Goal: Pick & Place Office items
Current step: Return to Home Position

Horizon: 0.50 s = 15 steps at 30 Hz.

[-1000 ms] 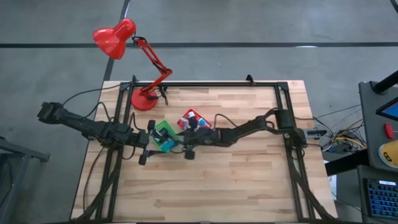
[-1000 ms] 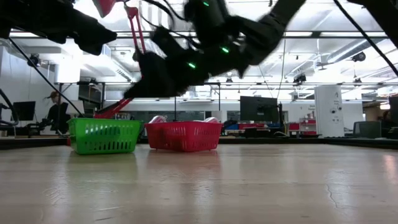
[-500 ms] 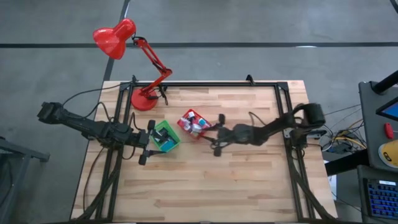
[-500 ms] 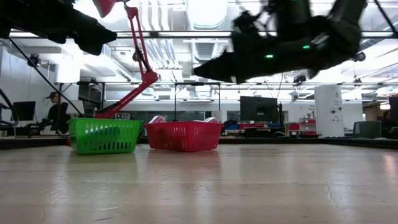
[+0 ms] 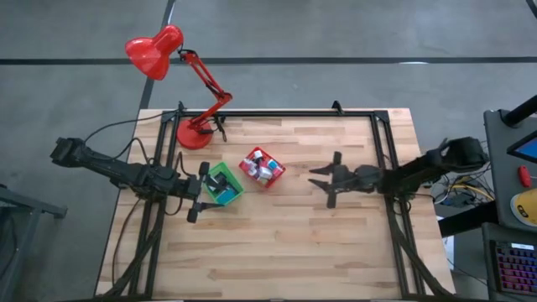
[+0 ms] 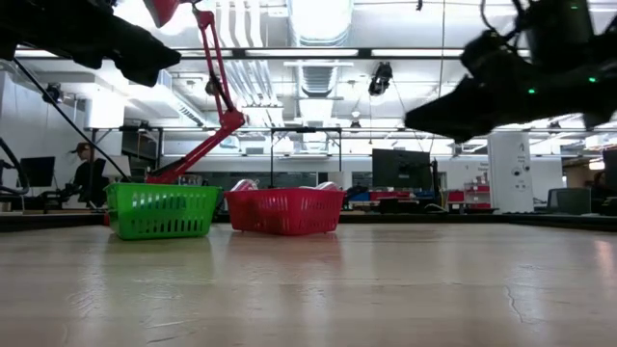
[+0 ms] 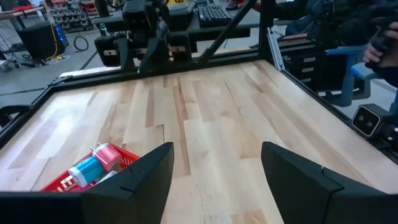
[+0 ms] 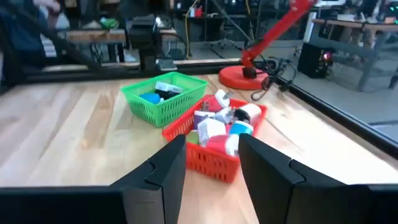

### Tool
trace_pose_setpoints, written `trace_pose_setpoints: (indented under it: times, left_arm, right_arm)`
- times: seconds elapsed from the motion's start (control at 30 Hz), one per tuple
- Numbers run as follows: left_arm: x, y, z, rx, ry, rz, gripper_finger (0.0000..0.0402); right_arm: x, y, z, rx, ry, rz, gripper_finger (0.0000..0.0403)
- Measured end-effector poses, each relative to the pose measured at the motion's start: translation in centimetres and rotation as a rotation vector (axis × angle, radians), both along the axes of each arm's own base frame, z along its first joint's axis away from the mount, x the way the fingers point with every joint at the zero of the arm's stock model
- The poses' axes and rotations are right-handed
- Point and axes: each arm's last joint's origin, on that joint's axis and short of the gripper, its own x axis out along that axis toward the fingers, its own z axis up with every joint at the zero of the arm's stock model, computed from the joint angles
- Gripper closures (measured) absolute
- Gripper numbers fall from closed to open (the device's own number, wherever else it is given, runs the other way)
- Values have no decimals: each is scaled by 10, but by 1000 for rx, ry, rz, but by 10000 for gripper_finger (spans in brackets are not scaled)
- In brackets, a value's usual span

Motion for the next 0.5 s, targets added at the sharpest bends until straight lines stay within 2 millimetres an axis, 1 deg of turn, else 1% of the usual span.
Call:
trace_pose_setpoints:
  times: [0.1,0.27,0.4,0.5]
  left_arm:
    - [0,0,0,0,-1,0,152]
    - [0,0,0,0,1,0,152]
    - [0,0,0,0,0,1,152]
    - [0,0,0,-1,-2,0,152]
  right_arm:
    - [-18,-2,-3,47,-27,-43,258]
    - [-42,-6,-9,106,-70,-138,257]
    - [-46,-6,-5,104,-78,-180,254]
    - [-49,-5,-2,68,-77,-254,252]
